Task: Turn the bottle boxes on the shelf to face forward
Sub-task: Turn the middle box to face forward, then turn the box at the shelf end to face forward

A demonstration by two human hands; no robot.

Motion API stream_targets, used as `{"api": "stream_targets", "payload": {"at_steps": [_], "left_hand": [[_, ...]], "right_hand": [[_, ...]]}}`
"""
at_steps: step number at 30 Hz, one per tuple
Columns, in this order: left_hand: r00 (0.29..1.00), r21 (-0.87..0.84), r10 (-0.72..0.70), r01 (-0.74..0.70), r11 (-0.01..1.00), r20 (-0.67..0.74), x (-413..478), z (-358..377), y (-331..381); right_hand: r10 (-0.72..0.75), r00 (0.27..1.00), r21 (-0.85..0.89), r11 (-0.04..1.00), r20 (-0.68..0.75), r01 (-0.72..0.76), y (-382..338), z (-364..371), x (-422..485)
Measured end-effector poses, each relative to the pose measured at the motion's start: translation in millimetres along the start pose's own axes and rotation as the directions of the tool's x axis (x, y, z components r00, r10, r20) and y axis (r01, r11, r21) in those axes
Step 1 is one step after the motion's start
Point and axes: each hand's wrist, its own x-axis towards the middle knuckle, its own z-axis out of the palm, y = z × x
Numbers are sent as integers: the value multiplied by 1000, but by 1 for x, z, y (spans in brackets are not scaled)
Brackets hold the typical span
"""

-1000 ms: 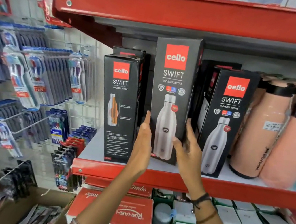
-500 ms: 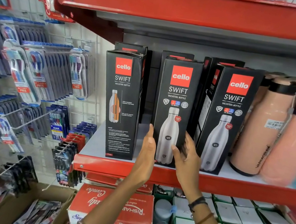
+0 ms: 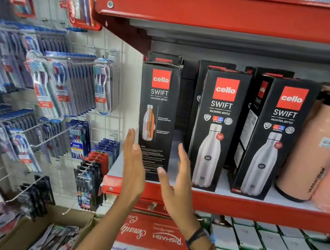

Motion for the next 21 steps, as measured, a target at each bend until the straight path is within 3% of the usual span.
{"api": "stream_targets", "payload": {"at_steps": [5, 9, 16, 21], "left_hand": [[979, -9, -124, 127, 992, 160, 20, -16, 3], [958, -54, -68, 86, 995, 280, 18, -27, 22], [960, -68, -38, 59, 996, 278, 13, -39, 44], [963, 27, -8, 1, 1000, 269, 36, -47, 40]], "right_hand": [[247, 968, 15, 969, 40, -248, 1, 31, 14], [231, 973, 41, 972, 15, -232, -1, 36, 19], [175, 978, 8, 985, -115, -175, -11, 26, 48], [171, 985, 125, 977, 0, -170, -4, 15, 59]]}}
